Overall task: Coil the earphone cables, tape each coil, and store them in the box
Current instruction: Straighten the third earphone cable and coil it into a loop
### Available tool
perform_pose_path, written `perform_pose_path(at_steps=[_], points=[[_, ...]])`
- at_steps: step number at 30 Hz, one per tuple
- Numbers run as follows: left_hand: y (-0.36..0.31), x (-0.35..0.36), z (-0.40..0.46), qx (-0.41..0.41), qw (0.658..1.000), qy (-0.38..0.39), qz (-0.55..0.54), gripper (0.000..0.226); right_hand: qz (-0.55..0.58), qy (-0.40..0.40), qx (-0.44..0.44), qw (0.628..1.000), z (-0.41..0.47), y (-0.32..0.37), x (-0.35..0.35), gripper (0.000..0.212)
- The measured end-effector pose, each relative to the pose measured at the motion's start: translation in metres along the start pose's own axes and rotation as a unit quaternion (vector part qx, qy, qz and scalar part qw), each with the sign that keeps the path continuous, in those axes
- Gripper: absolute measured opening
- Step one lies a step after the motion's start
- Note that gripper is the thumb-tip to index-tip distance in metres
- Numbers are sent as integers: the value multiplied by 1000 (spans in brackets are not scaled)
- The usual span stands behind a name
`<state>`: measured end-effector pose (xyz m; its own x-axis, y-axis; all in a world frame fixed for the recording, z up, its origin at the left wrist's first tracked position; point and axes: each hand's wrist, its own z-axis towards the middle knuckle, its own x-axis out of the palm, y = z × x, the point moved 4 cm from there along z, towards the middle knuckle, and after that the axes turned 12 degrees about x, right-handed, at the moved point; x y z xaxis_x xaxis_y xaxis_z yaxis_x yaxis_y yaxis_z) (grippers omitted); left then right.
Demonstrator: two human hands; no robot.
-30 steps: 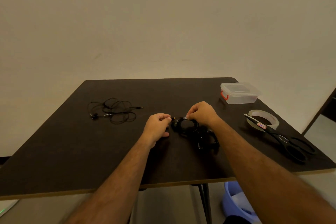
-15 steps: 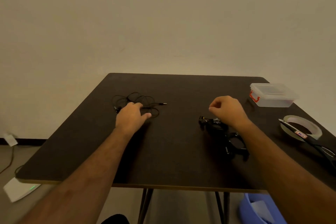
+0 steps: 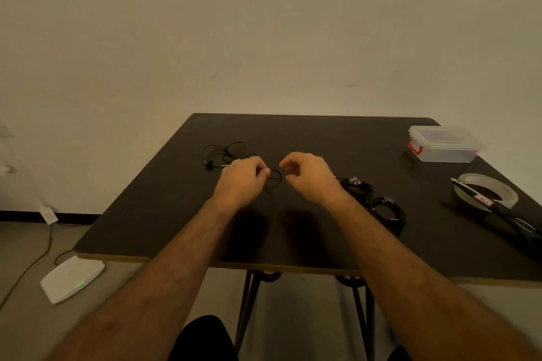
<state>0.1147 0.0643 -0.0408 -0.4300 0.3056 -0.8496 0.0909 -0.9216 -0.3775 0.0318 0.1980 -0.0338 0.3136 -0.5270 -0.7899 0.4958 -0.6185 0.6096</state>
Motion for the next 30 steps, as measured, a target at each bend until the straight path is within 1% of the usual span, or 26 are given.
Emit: perform_pose_path(at_steps=[3, 4, 6, 8, 9, 11, 12, 14, 16, 19, 22, 24, 26, 28, 30], points=[[-34, -29, -7, 25, 990, -12, -139, 17, 10, 8, -43, 999, -15, 14, -7, 42], [-45, -38, -10, 27, 980, -21, -197, 18, 16, -4, -55, 998, -20, 18, -11, 41], [-64, -56, -14, 35, 955, -28, -293, 18, 34, -40, -70, 996, -31, 24, -26, 28], [-80, -74, -17, 66, 948, -36, -309, 19, 97, -50, -75, 991, -42, 30, -45, 8], [-88, -84, -20, 78, 947, -44, -309, 20, 158, -40, -74, 984, -49, 32, -56, 3], [-98, -101, -24, 85, 940, -47, -327, 22, 278, -38, -75, 957, -61, 37, -81, 9], [-101, -106, -26, 76, 938, -39, -337, 25, 307, -64, -82, 946, -67, 38, -96, 11], [-107, -109, -34, 37, 929, -5, -368, 38, 303, -132, -100, 939, -77, 40, -122, 9], [-113, -107, -43, -7, 914, 26, -404, 49, 284, -171, -132, 934, -86, 45, -137, 7], [-132, -103, -53, -5, 907, 57, -417, 43, 302, -174, -176, 921, -99, 49, -147, 5], [-146, -103, -56, -21, 901, 59, -428, 44, 334, -148, -197, 910, -105, 48, -152, 9], [-150, -102, -60, -60, 889, 84, -446, 42, 361, -89, -203, 906, -109, 50, -153, 14], [-152, -97, -67, -86, 872, 120, -466, 37, 399, -5, -218, 891, -113, 54, -151, 16], [-153, -92, -72, -76, 871, 103, -474, 41, 423, 64, -238, 872, -117, 59, -148, 17], [-151, -91, -77, -56, 888, 48, -455, 45, 438, 105, -260, 854, -122, 64, -143, 17]])
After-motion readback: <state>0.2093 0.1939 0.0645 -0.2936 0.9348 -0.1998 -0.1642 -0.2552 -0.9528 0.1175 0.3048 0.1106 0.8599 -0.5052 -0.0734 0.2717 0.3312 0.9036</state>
